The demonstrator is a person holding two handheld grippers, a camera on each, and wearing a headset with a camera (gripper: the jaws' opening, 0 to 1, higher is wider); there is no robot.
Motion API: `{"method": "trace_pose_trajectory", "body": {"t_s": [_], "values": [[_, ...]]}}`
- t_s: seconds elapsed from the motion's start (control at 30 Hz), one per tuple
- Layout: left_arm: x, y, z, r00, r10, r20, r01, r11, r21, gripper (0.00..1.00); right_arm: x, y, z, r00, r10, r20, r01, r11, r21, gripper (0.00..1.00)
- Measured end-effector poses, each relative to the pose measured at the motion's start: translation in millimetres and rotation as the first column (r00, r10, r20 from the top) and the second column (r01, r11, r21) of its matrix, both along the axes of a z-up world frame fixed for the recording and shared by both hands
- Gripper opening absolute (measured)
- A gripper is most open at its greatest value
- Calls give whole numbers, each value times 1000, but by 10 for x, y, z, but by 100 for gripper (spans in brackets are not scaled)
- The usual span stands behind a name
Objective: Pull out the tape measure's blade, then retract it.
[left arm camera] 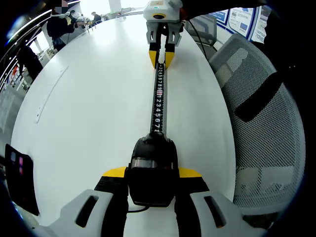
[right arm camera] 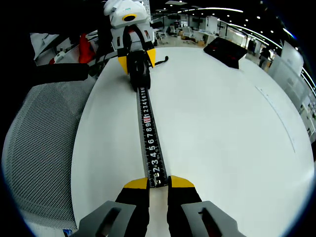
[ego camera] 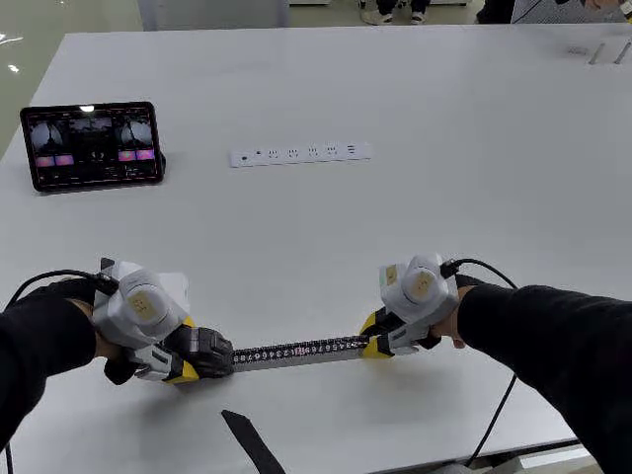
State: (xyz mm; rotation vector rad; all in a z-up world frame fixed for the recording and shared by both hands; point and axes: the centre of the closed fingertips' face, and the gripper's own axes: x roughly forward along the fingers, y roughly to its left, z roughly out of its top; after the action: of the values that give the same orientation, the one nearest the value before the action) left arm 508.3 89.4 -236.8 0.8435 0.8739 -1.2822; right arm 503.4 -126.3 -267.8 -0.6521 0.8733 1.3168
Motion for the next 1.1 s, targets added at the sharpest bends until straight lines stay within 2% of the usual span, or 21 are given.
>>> {"method": "trace_pose_trajectory", "body": {"t_s": [1.1], "values": [[4,0,-5,1000,3,1,-3,1000,4,30,1,-203,-2,1000,-24,-5,24,1000,-10,8]]}}
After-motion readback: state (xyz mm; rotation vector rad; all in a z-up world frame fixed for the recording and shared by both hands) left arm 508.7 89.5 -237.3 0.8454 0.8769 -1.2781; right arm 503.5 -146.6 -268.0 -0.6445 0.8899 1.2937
